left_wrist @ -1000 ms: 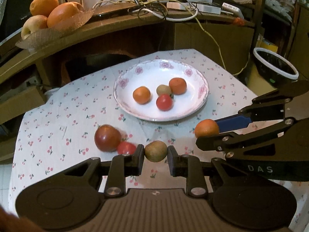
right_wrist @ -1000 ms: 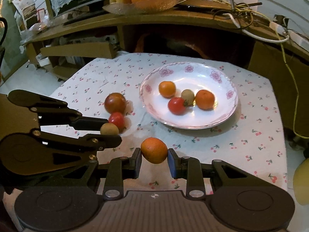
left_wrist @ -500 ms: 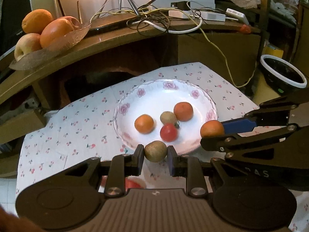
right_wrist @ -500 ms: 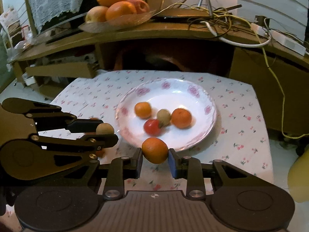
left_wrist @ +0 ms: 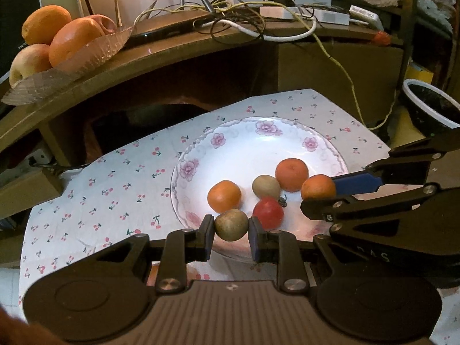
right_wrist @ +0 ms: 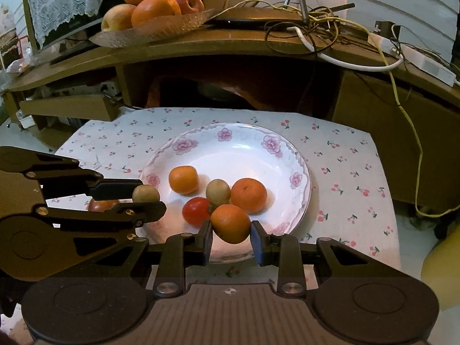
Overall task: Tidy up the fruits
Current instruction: 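Open the left tool to drop the kiwi while the right tool drops the orange, then move the left tool to the large dark red tomato while the right tool approaches the small tomato, then grasp the large dark red tomato with the left tool while the right tool grasps the small red tomato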
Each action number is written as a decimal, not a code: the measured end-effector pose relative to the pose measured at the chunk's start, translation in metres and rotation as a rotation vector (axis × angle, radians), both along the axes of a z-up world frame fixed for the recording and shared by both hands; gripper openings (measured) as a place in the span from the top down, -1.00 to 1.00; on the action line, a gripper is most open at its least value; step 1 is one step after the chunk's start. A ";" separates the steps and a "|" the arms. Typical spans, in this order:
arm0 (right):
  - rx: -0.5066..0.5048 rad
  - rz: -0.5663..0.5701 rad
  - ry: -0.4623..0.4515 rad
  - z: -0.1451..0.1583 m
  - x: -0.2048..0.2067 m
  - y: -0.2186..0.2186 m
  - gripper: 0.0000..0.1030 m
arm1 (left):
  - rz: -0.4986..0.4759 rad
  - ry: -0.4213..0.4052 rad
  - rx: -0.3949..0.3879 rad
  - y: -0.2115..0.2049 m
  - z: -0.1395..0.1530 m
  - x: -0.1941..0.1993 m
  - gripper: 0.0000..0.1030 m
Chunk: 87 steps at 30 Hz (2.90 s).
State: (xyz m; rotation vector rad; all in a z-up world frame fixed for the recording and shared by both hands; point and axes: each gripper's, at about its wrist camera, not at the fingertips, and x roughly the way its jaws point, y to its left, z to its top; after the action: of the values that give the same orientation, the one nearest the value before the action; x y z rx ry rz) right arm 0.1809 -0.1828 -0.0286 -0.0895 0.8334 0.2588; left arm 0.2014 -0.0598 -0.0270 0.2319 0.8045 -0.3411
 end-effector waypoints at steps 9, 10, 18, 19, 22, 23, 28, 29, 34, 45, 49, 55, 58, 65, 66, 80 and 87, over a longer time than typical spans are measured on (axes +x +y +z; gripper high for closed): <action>-0.036 0.002 0.016 -0.012 0.016 0.002 0.39 | -0.002 0.013 0.010 -0.004 -0.014 0.013 0.41; -0.038 0.002 0.018 -0.013 0.017 0.002 0.38 | -0.001 0.012 0.010 -0.004 -0.015 0.013 0.41; -0.042 -0.005 0.008 -0.012 0.021 0.000 0.32 | 0.011 0.009 0.004 -0.004 -0.013 0.015 0.39; -0.043 -0.008 0.005 -0.012 0.021 0.000 0.28 | 0.011 0.006 0.005 -0.003 -0.012 0.015 0.38; -0.038 -0.013 -0.001 -0.010 0.021 -0.002 0.22 | 0.013 -0.003 0.003 -0.002 -0.009 0.015 0.35; -0.036 -0.016 -0.004 -0.009 0.020 -0.003 0.21 | 0.014 -0.006 0.001 -0.002 -0.008 0.015 0.34; -0.029 -0.024 -0.022 -0.005 0.019 -0.007 0.13 | 0.019 -0.022 -0.009 0.001 -0.002 0.013 0.26; -0.027 -0.025 -0.026 -0.004 0.018 -0.008 0.13 | 0.023 -0.027 -0.013 0.002 0.001 0.012 0.26; -0.019 -0.052 -0.048 0.004 0.013 -0.017 0.12 | 0.031 -0.060 -0.023 0.008 0.013 0.004 0.25; 0.009 -0.086 -0.100 0.021 -0.004 -0.027 0.11 | 0.046 -0.088 -0.026 0.035 0.029 -0.029 0.23; 0.027 -0.037 -0.094 0.022 -0.019 -0.016 0.11 | 0.055 -0.088 -0.021 0.048 0.032 -0.041 0.23; 0.028 0.093 -0.058 0.013 -0.038 0.021 0.11 | 0.087 -0.069 -0.005 0.077 0.028 -0.056 0.22; 0.025 0.166 -0.046 0.007 -0.044 0.042 0.07 | 0.119 -0.055 -0.006 0.092 0.024 -0.054 0.21; 0.012 0.235 -0.018 -0.010 -0.032 0.079 0.04 | 0.129 -0.037 -0.027 0.110 0.019 -0.053 0.21; 0.008 0.236 -0.015 -0.013 -0.029 0.082 0.04 | 0.126 -0.033 -0.030 0.112 0.018 -0.052 0.20; 0.024 0.263 0.086 -0.034 -0.016 0.096 0.46 | 0.059 0.034 -0.091 0.105 -0.005 -0.033 0.13; 0.028 0.167 0.115 -0.026 -0.037 0.059 0.46 | 0.008 0.046 -0.105 0.083 -0.024 -0.016 -0.12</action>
State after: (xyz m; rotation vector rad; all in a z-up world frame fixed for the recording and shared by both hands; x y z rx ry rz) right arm 0.1437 -0.1241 -0.0541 -0.1193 0.9373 0.4356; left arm 0.1859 0.0237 -0.0508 0.1225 0.8300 -0.3809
